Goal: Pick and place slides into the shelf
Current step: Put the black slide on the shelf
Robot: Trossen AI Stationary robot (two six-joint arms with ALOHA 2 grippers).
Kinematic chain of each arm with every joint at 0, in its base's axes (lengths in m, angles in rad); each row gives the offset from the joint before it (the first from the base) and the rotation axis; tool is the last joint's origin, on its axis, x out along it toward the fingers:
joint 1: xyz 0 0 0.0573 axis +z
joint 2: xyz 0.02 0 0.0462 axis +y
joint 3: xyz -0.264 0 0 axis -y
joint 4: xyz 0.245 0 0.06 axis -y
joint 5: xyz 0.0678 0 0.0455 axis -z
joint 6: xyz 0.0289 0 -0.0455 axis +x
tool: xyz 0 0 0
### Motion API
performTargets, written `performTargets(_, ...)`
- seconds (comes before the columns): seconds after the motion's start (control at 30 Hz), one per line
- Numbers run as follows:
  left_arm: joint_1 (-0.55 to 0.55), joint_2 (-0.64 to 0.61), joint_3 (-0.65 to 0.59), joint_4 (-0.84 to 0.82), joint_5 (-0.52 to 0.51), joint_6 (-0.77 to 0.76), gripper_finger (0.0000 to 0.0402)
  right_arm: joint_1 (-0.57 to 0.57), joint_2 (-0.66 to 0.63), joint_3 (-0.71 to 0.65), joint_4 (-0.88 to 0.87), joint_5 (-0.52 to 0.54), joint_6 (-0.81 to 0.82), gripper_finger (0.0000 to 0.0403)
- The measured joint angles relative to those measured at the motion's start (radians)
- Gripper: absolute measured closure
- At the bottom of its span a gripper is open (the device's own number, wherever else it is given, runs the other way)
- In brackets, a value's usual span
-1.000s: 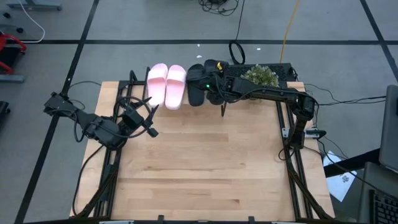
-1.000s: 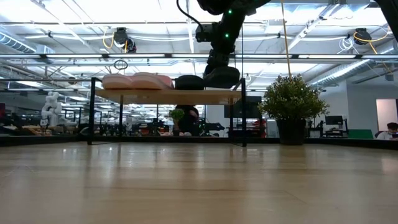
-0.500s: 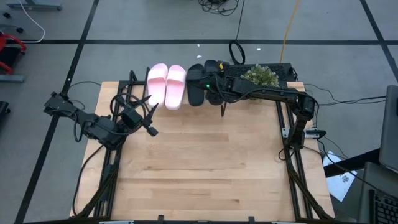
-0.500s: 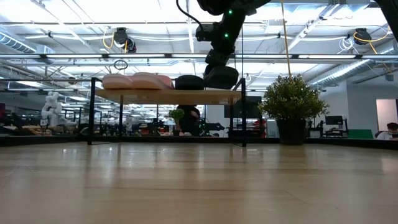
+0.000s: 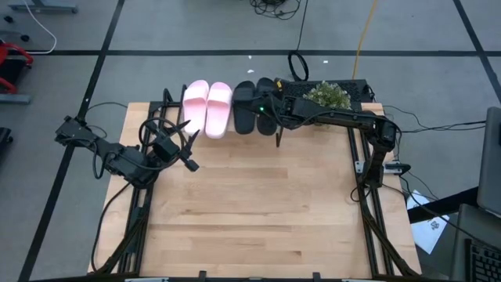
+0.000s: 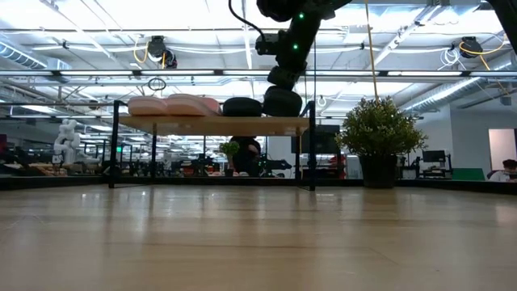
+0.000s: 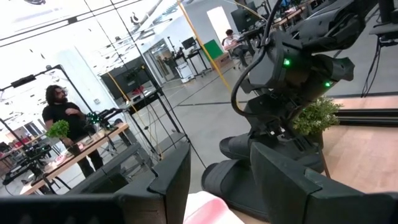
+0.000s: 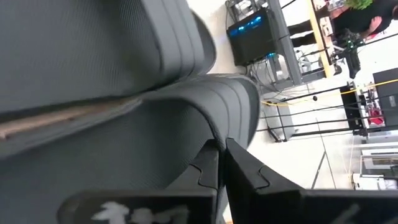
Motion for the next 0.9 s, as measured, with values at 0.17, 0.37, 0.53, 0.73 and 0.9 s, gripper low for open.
performTargets(0.17, 0.0, 0.0, 0.0, 0.0, 0.0, 0.001, 0.0227, -0.001, 0.001, 0.0, -0.024, 0.039, -0.028, 0.0403)
performTargets(0.37, 0.0, 0.0, 0.0, 0.002, 0.0, 0.023, 0.0227, -0.001, 0.001, 0.0, -0.025, 0.051, -0.055, 0.0403)
performTargets(0.53, 0.0, 0.0, 0.0, 0.003, 0.0, 0.024, 0.0227, -0.004, 0.001, 0.0, -0.025, 0.051, -0.056, 0.0403)
performTargets(0.73, 0.0, 0.0, 0.0, 0.008, 0.004, 0.025, 0.0227, -0.007, 0.001, -0.001, -0.028, 0.037, -0.051, 0.0403)
performTargets(0.9, 0.0, 0.0, 0.0, 0.009, 0.017, 0.025, 0.0227, -0.007, 0.001, -0.029, -0.025, 0.011, -0.031, 0.0403)
